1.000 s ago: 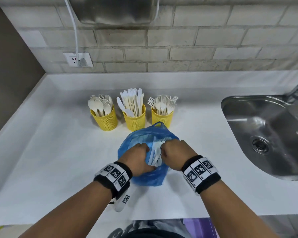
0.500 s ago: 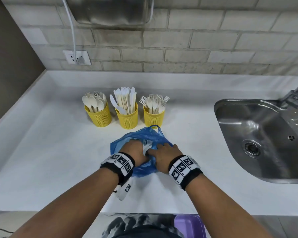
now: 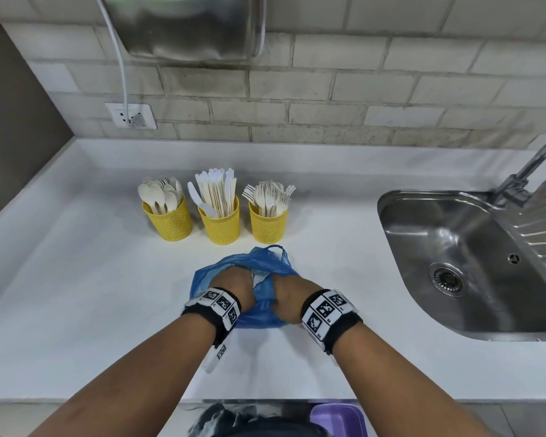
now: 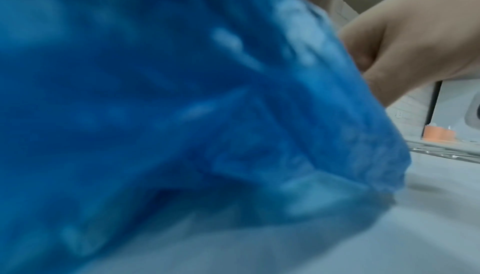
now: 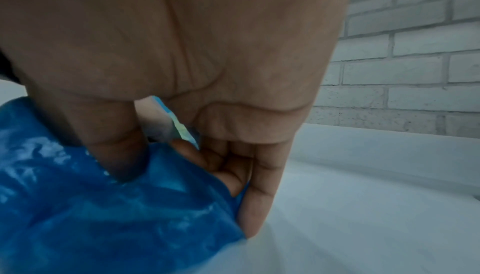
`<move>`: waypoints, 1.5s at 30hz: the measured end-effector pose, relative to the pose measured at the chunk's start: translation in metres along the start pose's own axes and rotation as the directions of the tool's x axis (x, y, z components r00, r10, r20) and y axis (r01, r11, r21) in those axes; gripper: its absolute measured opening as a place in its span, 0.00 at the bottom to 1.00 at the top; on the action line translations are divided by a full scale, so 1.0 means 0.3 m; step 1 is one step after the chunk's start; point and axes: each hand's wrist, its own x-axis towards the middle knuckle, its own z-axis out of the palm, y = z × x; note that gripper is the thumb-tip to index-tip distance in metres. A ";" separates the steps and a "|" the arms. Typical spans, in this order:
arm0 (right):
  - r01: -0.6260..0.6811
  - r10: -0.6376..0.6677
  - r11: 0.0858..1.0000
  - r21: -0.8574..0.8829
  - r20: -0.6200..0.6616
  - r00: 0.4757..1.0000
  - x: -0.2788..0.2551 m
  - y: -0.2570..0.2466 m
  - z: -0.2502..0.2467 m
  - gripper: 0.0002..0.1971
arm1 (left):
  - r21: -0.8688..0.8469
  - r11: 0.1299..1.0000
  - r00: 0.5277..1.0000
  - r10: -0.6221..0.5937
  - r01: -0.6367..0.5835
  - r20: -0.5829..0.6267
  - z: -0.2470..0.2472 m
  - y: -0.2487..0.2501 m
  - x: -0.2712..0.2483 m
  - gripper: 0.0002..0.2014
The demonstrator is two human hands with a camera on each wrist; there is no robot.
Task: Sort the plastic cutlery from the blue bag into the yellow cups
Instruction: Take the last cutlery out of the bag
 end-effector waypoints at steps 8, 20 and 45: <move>0.049 -0.050 0.995 0.085 0.019 0.999 -0.006 0.006 -0.037 0.05 | -0.020 1.000 0.999 -0.012 0.011 -0.039 0.031 -0.018 0.006 0.14; -0.087 0.140 0.963 0.255 -0.194 0.971 0.047 0.043 -0.069 0.20 | -0.207 0.943 0.947 0.207 -0.260 -0.244 0.039 -0.094 0.005 0.09; -0.057 0.185 0.721 0.691 -0.113 0.976 0.064 0.076 -0.120 0.11 | -0.332 0.881 0.930 0.255 -0.337 -0.266 -0.029 -0.191 -0.055 0.11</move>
